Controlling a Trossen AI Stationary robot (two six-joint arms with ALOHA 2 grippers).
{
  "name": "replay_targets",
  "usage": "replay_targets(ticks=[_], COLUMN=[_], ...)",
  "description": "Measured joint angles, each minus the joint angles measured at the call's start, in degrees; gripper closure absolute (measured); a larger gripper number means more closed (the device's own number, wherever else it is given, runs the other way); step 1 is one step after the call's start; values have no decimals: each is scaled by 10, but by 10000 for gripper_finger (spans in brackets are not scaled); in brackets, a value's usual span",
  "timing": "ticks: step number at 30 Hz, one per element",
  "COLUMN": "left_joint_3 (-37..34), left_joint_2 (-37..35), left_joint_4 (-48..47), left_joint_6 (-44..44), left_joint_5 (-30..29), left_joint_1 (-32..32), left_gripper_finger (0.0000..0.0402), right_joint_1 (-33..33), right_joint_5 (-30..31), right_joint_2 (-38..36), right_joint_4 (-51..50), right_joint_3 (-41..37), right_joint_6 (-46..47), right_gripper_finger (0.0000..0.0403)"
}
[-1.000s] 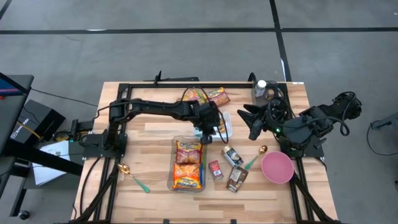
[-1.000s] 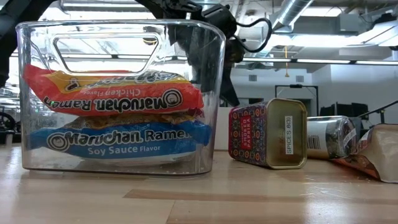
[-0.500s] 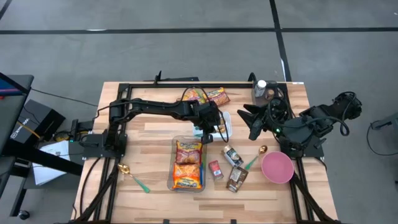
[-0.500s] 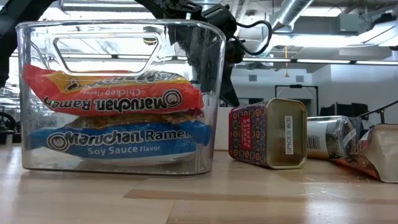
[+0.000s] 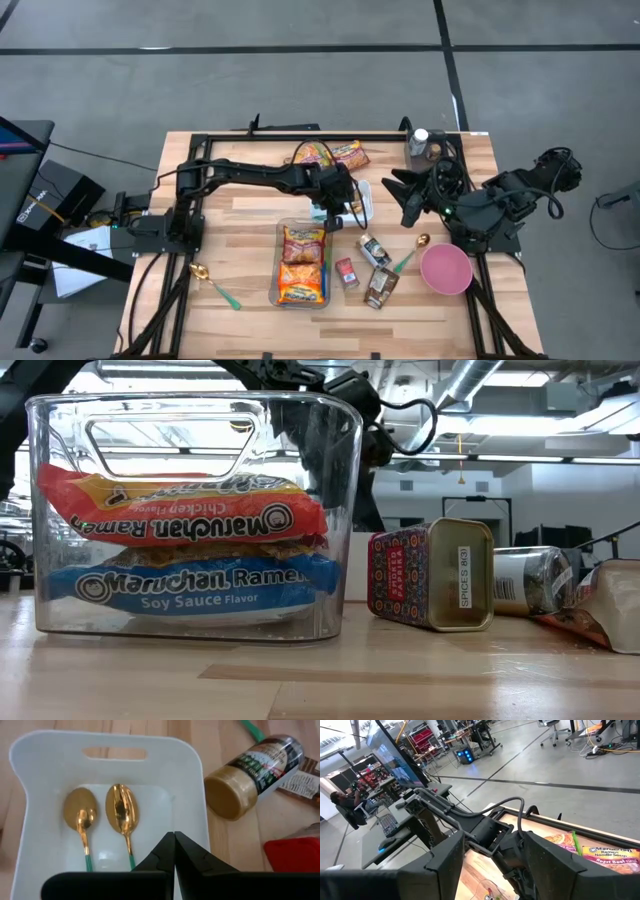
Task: Pick & Place Food Item
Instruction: Adjust the white bin, then put the green noodle pack into the transparent bin
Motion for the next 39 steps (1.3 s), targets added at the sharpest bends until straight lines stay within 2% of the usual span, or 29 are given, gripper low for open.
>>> replay_targets(ticks=[20,27,32,35,39], left_joint_3=[0,0,1,1,1], left_joint_2=[15,15,-10,-48,-114], left_joint_4=[2,9,7,14,-4], left_joint_6=[-4,-5,-16,-6,40], left_joint_5=[24,11,8,-19,-101], left_joint_1=[-14,3,26,47,79], left_gripper_finger=[401,401,401,401,401], right_joint_1=[0,0,0,0,0], right_joint_5=[0,0,0,0,0], right_joint_2=[0,0,0,0,-1], right_joint_4=[-4,-4,-4,-4,-5], right_joint_3=[0,0,0,0,0], right_joint_6=[0,0,0,0,0], right_gripper_finger=[200,200,200,200,200])
